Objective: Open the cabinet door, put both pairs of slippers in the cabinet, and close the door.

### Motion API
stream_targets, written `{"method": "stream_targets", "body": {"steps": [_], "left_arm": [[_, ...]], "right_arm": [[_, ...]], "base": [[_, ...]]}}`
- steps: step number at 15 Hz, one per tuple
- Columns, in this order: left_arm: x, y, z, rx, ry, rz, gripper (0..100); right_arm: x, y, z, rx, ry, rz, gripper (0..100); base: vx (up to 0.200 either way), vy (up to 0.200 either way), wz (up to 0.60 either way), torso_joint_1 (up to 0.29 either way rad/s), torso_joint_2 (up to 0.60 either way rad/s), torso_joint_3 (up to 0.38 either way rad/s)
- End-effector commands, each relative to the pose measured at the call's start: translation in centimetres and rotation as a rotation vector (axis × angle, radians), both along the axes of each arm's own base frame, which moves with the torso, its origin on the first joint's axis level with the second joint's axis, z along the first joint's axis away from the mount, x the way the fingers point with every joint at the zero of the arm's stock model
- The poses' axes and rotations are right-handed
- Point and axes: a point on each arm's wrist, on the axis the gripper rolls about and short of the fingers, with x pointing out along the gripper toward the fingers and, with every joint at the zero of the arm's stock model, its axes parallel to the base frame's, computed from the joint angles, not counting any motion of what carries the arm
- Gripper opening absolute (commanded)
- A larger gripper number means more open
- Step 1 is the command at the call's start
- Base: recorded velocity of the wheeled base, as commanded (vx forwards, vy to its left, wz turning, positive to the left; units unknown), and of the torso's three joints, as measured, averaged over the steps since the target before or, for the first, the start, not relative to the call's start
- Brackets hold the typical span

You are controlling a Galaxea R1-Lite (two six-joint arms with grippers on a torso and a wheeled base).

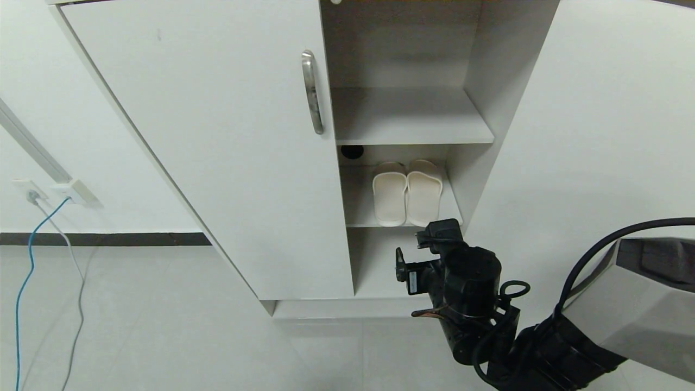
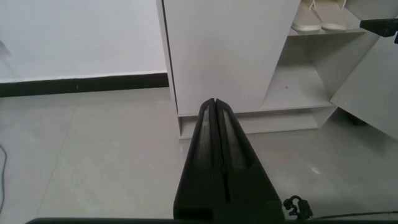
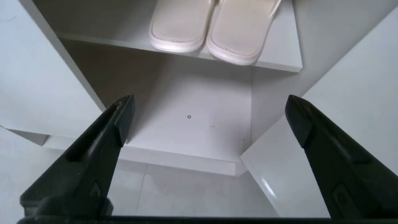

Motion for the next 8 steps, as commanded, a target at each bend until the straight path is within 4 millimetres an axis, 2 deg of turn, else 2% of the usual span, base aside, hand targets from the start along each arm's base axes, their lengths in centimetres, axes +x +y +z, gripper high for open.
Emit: {"method": "stream_targets", "body": {"steps": [1,3,8], "left_arm": [[0.01,0.00,0.00,0.000,0.002,0.001,0],[0.00,0.00,0.00,0.000,0.000,0.001,0],[0.00,0.00,0.00,0.000,0.000,0.001,0]], "right_arm": [[-0.01,0.02,0.02,0.000,-0.001,0.001,100],[-0.01,0.02,0.02,0.000,-0.001,0.001,100],[-0.05,0.06,0.11,0.007,-0.007,0.002,100]], "base": [[0.000,0.000,0.00,0.000,0.00,0.000],[0.000,0.000,0.00,0.001,0.00,0.060],[0.000,0.000,0.00,0.003,0.00,0.188]]}}
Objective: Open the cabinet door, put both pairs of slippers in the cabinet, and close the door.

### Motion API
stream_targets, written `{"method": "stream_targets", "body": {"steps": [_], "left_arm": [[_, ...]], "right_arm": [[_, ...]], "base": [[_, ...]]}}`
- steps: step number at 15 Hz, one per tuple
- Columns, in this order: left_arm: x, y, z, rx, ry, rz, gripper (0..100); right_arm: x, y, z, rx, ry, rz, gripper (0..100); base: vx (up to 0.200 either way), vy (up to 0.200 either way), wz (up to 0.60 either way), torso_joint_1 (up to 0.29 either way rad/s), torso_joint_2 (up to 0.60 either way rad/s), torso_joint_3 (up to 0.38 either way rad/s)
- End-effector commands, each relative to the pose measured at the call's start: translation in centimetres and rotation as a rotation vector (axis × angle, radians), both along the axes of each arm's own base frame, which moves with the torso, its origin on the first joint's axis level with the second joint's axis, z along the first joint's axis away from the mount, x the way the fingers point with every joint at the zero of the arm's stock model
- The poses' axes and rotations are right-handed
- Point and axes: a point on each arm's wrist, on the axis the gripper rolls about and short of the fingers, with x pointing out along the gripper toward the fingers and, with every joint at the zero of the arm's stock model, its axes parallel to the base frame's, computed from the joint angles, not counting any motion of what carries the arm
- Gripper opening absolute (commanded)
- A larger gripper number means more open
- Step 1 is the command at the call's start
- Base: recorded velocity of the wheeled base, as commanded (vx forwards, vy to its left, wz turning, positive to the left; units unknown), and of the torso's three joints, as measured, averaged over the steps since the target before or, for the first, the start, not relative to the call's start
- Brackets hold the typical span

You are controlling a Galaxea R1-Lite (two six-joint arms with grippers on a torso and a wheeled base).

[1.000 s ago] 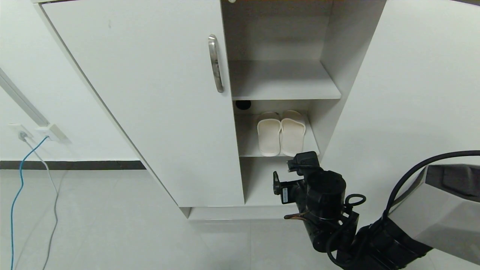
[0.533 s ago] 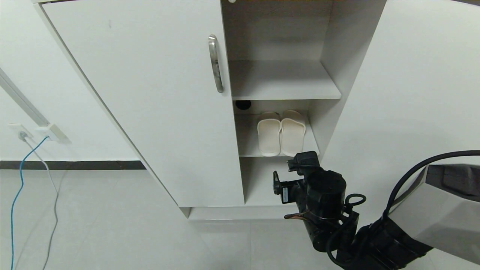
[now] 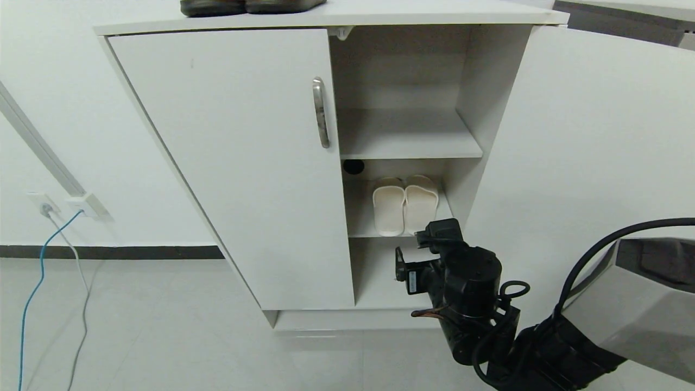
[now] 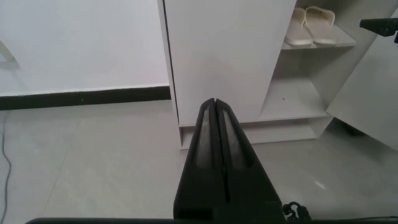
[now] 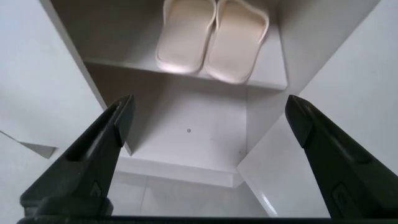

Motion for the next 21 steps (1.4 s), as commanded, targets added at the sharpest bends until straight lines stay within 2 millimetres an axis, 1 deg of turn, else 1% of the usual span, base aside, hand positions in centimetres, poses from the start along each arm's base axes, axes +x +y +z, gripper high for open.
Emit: {"method": "stream_targets", "body": {"steps": [1,6,8,12,21], "left_arm": [[0.00,0.00,0.00,0.000,0.000,0.000,0],[0.01,0.00,-0.04,0.000,0.002,0.002,0],[0.01,0.00,-0.04,0.002,0.001,0.000,0],[0.00,0.00,0.00,-0.001,0.000,0.002,0],[0.00,0.00,0.00,-0.001,0.000,0.002,0]], "right_arm": [[-0.01,0.00,0.03,0.001,-0.001,0.000,100],[-0.06,0.11,0.02,0.002,-0.002,0.003,100],[-0.49,0.49,-0.03,0.000,0.000,0.019,100],[-0.63,0.67,-0.29,-0.006,0.005,0.025,100],[-0.80,0.48,-0.79,-0.025,0.019,0.025,100]], "base": [[0.000,0.000,0.00,0.002,0.00,0.203],[0.000,0.000,0.00,0.003,0.00,0.203],[0.000,0.000,0.00,0.005,0.00,0.195],[0.000,0.000,0.00,-0.001,0.00,0.046],[0.000,0.200,0.00,0.003,0.00,0.006]]}}
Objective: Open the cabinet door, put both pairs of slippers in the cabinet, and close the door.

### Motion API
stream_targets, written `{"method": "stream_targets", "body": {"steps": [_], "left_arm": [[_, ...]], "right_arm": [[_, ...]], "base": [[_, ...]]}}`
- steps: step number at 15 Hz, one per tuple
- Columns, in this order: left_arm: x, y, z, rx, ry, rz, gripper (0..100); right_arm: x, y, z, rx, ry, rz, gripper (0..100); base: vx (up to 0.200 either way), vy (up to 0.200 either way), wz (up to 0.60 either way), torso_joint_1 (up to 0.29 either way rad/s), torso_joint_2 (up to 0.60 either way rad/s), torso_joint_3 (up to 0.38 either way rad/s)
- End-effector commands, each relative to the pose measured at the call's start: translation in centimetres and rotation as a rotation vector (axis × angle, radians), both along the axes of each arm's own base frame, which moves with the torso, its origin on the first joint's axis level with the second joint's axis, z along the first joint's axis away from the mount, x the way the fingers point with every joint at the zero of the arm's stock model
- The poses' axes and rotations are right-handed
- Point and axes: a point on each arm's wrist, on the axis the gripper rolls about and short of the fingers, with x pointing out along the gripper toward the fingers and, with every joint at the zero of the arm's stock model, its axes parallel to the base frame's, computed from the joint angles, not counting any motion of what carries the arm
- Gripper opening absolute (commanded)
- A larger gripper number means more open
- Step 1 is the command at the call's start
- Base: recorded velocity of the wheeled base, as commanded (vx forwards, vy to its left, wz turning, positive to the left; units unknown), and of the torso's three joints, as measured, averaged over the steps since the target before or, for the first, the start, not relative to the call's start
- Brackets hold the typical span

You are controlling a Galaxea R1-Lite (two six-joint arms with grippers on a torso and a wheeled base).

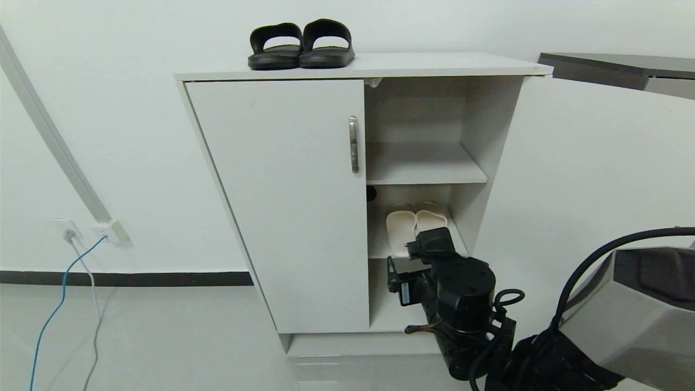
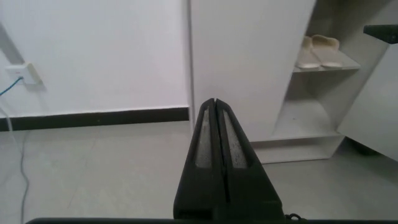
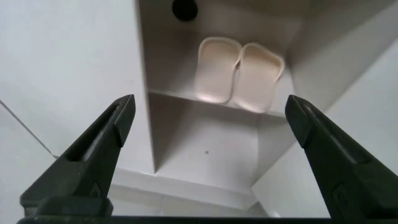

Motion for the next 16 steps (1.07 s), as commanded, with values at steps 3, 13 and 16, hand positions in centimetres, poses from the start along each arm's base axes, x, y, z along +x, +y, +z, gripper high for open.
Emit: {"method": "stream_targets", "body": {"steps": [3,13,16], "left_arm": [[0.00,0.00,0.00,0.000,0.000,-0.002,0],[0.00,0.00,0.00,0.000,0.000,-0.002,0],[0.00,0.00,0.00,0.000,0.000,-0.002,0]], "right_arm": [[-0.26,-0.29,-0.64,-0.021,0.018,0.001,100],[-0.08,-0.73,-0.57,-0.051,0.000,0.001,100],[-0.10,-0.76,-0.62,-0.058,0.002,0.000,100]], "base": [[0.000,0.200,0.00,0.002,0.00,0.002],[0.000,0.120,0.00,0.001,0.00,0.000],[0.000,0.000,0.00,0.000,0.00,0.000]]}}
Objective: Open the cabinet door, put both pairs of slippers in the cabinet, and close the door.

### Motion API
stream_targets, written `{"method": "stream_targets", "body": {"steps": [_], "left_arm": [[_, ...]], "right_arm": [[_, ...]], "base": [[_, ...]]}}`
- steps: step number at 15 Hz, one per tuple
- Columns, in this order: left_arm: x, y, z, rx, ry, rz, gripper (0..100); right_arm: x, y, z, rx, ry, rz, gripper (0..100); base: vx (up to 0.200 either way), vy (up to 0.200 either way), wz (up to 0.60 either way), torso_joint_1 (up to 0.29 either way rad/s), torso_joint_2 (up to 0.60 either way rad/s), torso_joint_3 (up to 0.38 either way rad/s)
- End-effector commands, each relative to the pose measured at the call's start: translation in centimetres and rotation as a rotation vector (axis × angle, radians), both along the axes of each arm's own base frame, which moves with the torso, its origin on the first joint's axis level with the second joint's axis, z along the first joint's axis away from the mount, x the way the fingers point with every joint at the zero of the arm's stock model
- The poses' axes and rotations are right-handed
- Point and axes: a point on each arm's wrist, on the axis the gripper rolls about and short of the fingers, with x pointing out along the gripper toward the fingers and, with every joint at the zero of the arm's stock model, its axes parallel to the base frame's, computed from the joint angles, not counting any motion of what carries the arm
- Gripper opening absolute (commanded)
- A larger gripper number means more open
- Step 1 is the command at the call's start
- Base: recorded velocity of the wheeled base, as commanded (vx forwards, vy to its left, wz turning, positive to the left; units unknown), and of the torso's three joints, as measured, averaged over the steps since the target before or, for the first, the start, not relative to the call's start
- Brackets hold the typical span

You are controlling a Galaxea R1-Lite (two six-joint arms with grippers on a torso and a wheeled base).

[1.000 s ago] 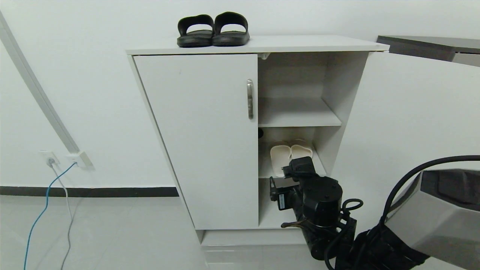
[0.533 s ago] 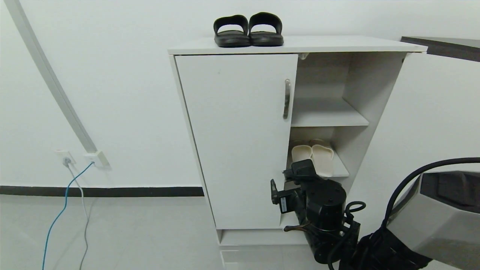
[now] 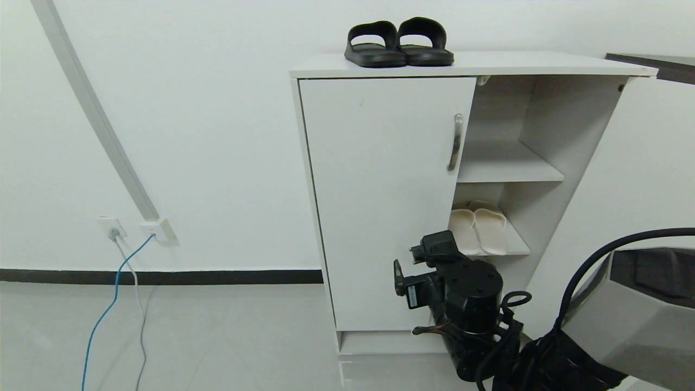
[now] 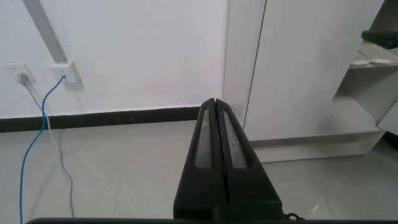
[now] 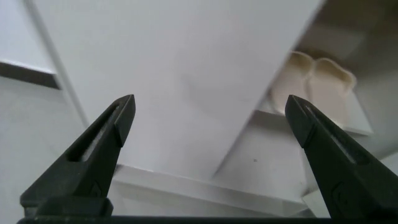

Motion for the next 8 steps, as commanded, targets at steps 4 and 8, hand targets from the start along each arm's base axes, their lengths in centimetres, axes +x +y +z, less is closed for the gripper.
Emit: {"method": "stream_targets", "body": {"steps": [4,8], "left_arm": [[0.00,0.00,0.00,0.000,0.000,-0.001,0],[0.02,0.00,0.01,0.000,0.002,-0.001,0]], "right_arm": [[-0.08,-0.02,-0.34,-0.018,0.008,0.001,100],[-0.07,0.00,-0.48,-0.022,0.012,0.003,100]], "base": [[0.000,0.000,0.00,0.000,0.00,0.000],[0.000,0.000,0.00,0.000,0.00,0.000]]}}
